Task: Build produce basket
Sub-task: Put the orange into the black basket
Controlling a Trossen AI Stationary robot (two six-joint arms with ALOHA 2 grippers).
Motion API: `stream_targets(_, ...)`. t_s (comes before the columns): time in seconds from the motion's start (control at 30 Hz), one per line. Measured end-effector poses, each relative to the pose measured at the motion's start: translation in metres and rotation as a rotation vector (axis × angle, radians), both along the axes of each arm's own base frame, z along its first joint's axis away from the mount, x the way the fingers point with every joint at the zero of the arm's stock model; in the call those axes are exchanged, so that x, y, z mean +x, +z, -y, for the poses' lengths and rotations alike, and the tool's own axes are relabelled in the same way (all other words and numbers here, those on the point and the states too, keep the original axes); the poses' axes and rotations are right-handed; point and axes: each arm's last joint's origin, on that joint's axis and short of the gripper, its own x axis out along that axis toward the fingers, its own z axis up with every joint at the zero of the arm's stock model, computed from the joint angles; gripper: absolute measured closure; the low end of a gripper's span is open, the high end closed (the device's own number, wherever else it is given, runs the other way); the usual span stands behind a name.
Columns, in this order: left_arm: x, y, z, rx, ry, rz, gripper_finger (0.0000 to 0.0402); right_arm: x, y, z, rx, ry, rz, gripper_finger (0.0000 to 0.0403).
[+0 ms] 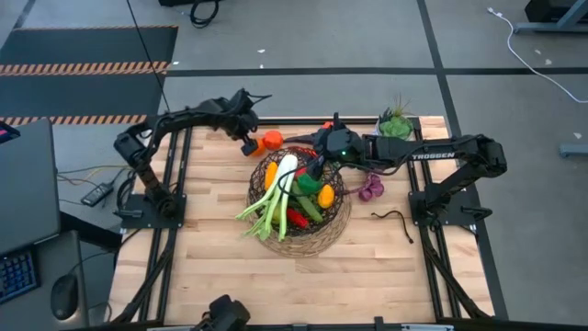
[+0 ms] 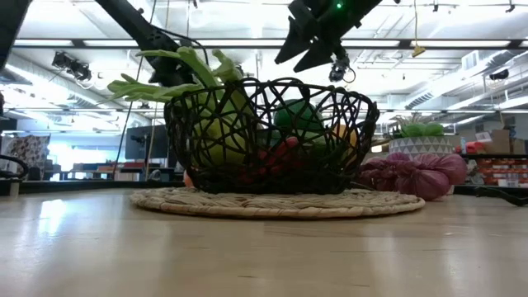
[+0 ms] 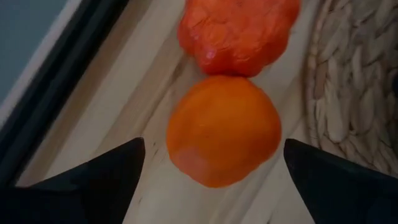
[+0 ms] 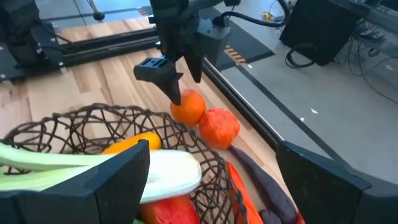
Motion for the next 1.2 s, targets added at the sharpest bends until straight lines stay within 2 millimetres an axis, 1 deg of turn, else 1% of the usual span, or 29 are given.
stream_targets(0.23, 0.013, -0.010, 0.005, 0.001, -0.027, 0.003, 0.0010, 0.000, -0.001, 0.000, 0.013, -0.008, 0.000, 0.0050)
stream_targets(0.37, 0.019, -0.024, 0.004, 0.026, 0.001, -0.065, 0.0010, 0.000, -0.001, 0.000, 0.020, -0.010, 0.002, 0.0050)
stream_targets(0.5, 0.020, -0.038, 0.005, 0.000, 0.016, -0.121, 0.0010, 0.000, -0.001, -0.001, 0.030, 0.004, -0.001, 0.0050)
stream_targets(0.67, 0.020, -0.037, 0.004, 0.012, 0.035, -0.126, 0.0021, 0.000, -0.001, -0.001, 0.031, 0.005, -0.002, 0.0051)
stream_targets(0.87, 0.014, -0.016, 0.008, 0.045, 0.045, -0.105, 0.0068, -0.001, -0.002, -0.001, 0.035, 0.009, -0.012, 0.0051)
stream_targets(0.97, 0.008, -0.001, 0.013, 0.052, 0.064, -0.093, 0.0072, -0.001, -0.002, -0.001, 0.034, 0.009, -0.013, 0.0051)
stream_targets(1.07, 0.000, 0.019, 0.020, 0.064, 0.085, -0.067, 0.0072, -0.001, -0.003, -0.001, 0.034, 0.010, -0.015, 0.0051)
stream_targets(1.2, -0.009, 0.055, 0.036, 0.085, 0.118, 0.039, 0.0069, -0.002, -0.003, -0.001, 0.031, 0.013, -0.033, 0.0051)
